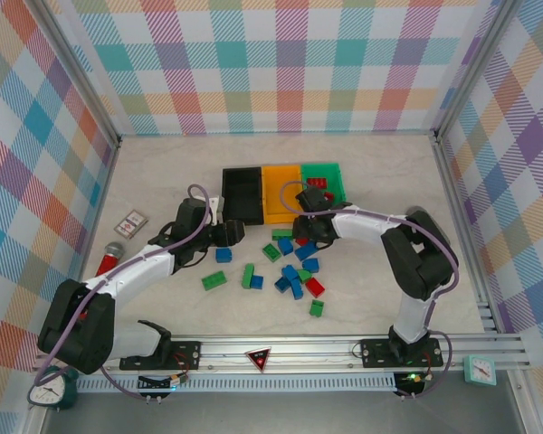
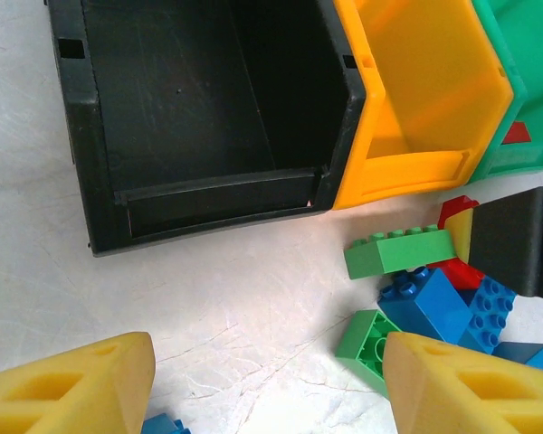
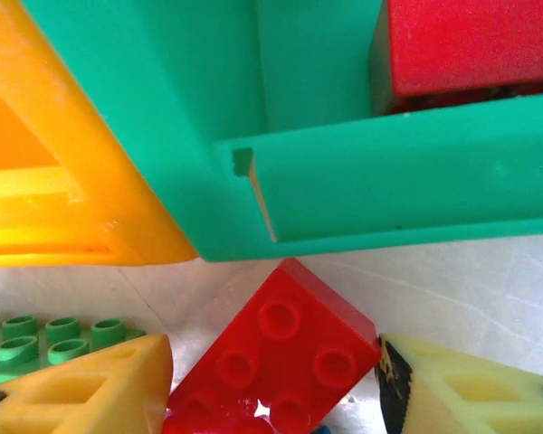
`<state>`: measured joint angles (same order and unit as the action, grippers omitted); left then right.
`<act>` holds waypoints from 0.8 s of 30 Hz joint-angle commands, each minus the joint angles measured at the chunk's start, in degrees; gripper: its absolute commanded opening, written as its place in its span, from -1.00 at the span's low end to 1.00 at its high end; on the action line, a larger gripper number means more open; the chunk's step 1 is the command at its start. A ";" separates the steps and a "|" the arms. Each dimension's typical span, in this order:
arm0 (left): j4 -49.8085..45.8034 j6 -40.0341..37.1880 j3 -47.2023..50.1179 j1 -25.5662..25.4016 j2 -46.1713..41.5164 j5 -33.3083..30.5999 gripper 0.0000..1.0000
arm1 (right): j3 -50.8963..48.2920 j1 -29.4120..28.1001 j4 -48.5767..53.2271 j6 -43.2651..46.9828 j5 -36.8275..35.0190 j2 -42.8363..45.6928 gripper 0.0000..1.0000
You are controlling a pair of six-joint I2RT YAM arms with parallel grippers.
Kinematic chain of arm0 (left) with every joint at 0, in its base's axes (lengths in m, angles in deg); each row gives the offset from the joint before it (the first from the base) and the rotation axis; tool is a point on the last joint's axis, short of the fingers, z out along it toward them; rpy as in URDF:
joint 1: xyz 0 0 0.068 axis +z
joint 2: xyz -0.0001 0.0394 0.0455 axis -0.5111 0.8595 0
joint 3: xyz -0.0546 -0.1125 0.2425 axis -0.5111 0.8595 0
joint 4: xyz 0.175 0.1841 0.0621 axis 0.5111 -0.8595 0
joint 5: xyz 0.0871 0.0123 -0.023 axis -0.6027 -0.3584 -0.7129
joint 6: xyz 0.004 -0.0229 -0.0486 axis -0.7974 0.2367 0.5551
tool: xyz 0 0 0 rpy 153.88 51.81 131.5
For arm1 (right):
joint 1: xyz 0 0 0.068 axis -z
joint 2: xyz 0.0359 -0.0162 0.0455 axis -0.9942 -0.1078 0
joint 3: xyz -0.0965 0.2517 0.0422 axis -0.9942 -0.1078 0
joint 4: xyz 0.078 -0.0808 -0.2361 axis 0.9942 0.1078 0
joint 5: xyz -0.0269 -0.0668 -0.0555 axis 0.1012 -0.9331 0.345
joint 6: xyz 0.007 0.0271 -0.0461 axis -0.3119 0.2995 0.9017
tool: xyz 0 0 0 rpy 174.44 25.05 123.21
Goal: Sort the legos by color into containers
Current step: Rotate the lego at the center of the table.
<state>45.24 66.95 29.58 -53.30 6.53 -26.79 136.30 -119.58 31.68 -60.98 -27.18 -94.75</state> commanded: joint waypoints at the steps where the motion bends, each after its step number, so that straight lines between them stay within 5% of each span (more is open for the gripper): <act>1: 0.03 -0.67 0.61 0.60 -1.54 0.02 0.35 | 0.67 -0.62 2.76 -0.38 -2.15 -1.40 0.16; 13: 0.01 -0.81 0.67 0.60 -1.82 -0.19 0.35 | -0.81 -0.70 4.93 3.34 -5.72 2.68 -0.23; 24: -0.35 -0.67 0.62 0.60 -3.12 0.20 0.35 | 0.12 -0.61 6.13 10.13 -4.44 3.18 -0.32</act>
<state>45.17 66.95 29.58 -53.30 5.05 -26.76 136.04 -119.89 36.08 -54.67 -31.75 -93.22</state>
